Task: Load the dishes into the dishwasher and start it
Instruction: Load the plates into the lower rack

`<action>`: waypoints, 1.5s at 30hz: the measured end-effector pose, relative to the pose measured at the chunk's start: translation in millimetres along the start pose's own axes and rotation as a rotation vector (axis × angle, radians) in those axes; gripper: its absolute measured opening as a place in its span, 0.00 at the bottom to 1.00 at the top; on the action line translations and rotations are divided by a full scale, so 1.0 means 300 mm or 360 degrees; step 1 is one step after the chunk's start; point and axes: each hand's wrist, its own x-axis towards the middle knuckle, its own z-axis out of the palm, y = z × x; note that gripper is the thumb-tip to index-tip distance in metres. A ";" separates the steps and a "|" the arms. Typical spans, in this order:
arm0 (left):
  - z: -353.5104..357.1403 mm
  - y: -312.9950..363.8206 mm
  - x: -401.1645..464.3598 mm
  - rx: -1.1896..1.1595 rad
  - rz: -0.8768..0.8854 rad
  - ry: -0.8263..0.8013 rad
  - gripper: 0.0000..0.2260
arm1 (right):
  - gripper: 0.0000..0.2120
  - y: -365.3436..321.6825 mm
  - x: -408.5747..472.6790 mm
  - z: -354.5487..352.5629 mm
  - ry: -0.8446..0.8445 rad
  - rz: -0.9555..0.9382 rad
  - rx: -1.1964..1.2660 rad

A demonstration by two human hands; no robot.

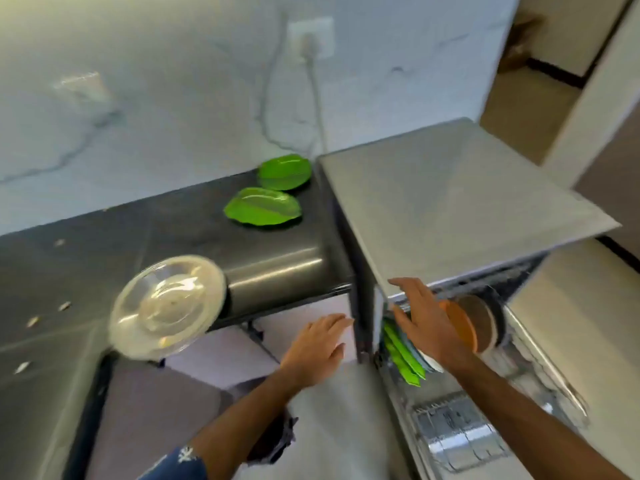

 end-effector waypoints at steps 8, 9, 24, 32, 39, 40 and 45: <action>-0.213 -0.432 -0.561 -0.1669 -0.1616 0.1069 0.12 | 0.18 -0.521 0.158 0.455 -0.0558 -0.0109 0.0258; -0.244 -0.489 -0.591 -0.2023 -0.1749 0.1139 0.15 | 0.17 -0.570 0.165 0.495 -0.0607 -0.0082 0.0263; -0.393 -0.661 -0.622 -0.2256 -0.1619 0.1139 0.07 | 0.18 -0.710 0.250 0.540 -0.0724 0.0594 0.0722; -0.400 -0.456 -0.426 -0.1952 -0.0736 0.0088 0.16 | 0.12 -0.477 0.061 0.208 -0.0497 0.1316 0.1779; -0.213 -0.122 0.030 -0.0569 -0.0042 0.0279 0.21 | 0.10 -0.022 -0.309 -0.147 -0.0130 0.1505 0.1491; -0.191 -0.063 0.108 -0.0398 0.0103 0.0290 0.21 | 0.12 0.048 -0.365 -0.193 -0.0107 0.1505 0.1374; -0.070 0.270 0.555 0.0147 0.0677 0.0042 0.25 | 0.12 0.450 -0.589 -0.252 -0.0110 0.1629 0.0822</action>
